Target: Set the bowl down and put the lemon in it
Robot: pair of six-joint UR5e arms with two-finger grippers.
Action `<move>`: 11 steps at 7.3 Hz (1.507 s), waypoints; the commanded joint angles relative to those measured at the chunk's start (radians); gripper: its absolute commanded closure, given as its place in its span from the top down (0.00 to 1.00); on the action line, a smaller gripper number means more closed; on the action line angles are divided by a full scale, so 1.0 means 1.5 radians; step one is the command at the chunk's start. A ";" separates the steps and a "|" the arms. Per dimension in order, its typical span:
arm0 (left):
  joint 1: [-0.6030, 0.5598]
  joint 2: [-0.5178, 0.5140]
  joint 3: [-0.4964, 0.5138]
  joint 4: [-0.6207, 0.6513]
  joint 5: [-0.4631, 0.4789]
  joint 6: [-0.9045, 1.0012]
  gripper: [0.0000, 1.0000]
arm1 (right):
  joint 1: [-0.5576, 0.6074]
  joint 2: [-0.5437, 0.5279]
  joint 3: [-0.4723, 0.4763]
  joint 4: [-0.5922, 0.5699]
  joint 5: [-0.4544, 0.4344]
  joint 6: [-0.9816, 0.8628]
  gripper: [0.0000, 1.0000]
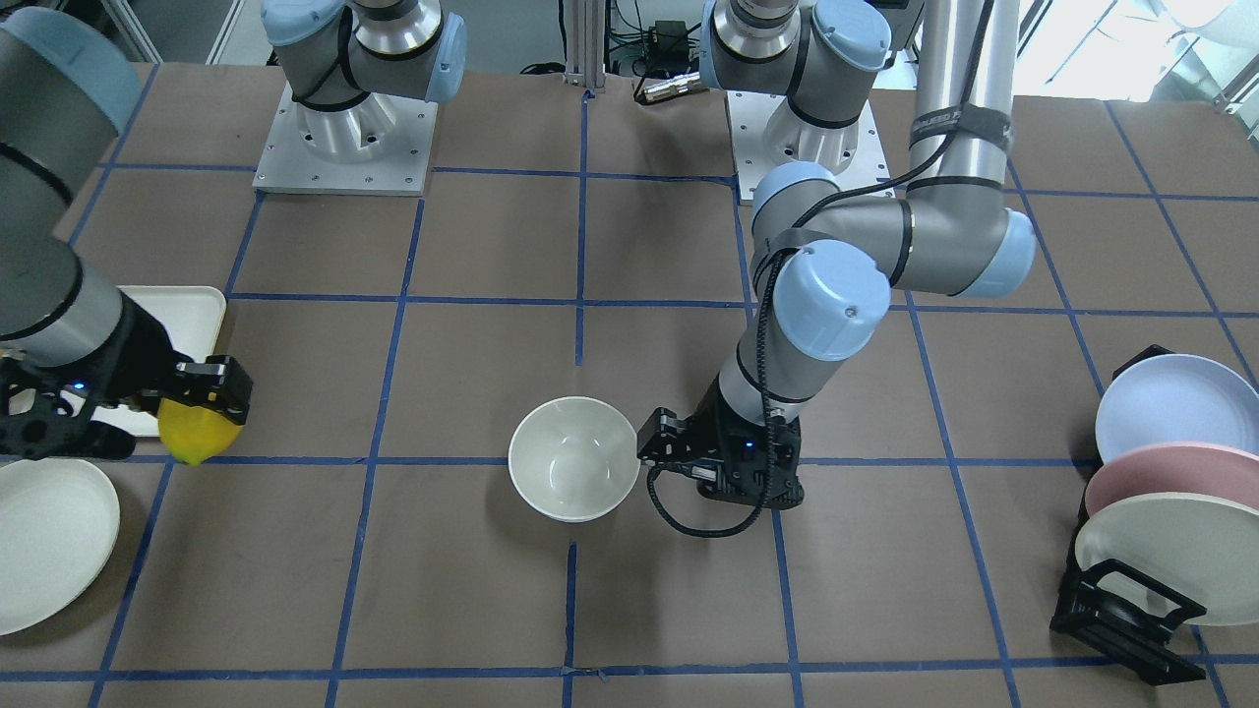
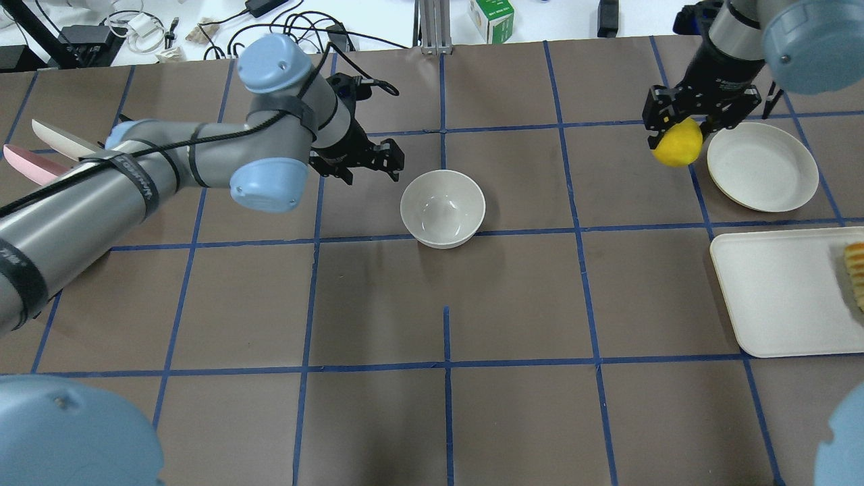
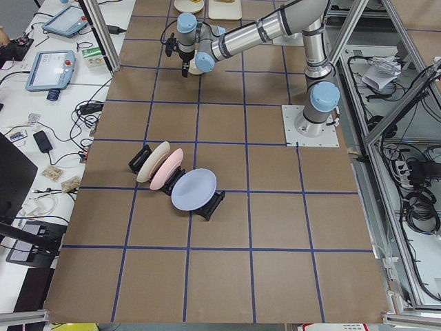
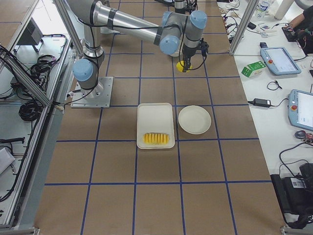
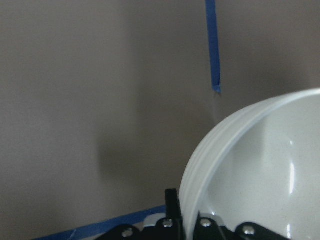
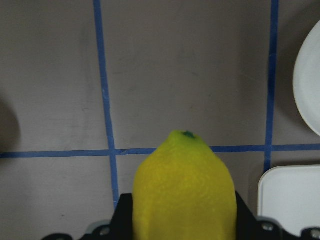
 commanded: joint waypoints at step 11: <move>0.073 0.189 0.141 -0.406 0.102 0.132 1.00 | 0.322 0.191 -0.014 -0.222 0.043 0.257 0.00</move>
